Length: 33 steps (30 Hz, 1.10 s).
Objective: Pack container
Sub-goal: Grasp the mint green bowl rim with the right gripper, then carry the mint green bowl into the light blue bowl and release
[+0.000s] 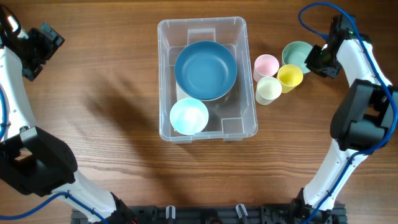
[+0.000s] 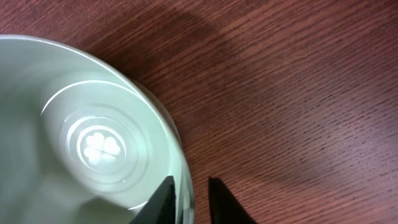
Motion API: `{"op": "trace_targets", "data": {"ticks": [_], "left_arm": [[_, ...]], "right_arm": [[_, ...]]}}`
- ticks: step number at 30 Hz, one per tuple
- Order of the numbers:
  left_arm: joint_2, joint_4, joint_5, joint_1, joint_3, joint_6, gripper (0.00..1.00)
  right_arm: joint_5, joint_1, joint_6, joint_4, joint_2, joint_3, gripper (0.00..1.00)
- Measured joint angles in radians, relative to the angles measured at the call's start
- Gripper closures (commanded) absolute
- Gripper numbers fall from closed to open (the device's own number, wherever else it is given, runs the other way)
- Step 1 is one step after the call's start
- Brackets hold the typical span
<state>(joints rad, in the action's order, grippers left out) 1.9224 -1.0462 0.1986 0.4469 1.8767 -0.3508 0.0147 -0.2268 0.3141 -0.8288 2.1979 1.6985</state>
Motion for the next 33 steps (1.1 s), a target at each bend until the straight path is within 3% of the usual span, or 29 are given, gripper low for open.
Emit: {"op": "trace_targets", "data": {"ticks": [5, 14, 21, 26, 33], "left_arm": [[0.0, 0.0, 0.0, 0.0, 0.0, 0.0, 0.0], [0.0, 0.0, 0.0, 0.0, 0.0, 0.0, 0.0], [0.0, 0.0, 0.0, 0.0, 0.0, 0.0, 0.0], [0.0, 0.0, 0.0, 0.0, 0.0, 0.0, 0.0], [0.0, 0.0, 0.0, 0.0, 0.0, 0.0, 0.0]], "right_arm": [[-0.007, -0.006, -0.002, 0.0, 0.0, 0.0, 0.96], [-0.014, -0.097, -0.007, -0.015, -0.026, 0.064, 0.96], [-0.018, -0.12, -0.087, -0.012, -0.197, 0.134, 0.96], [-0.067, 0.007, -0.172, -0.071, -0.319, 0.14, 0.96], [-0.103, 0.352, -0.231, -0.21, -0.358, 0.144, 0.96]]}}
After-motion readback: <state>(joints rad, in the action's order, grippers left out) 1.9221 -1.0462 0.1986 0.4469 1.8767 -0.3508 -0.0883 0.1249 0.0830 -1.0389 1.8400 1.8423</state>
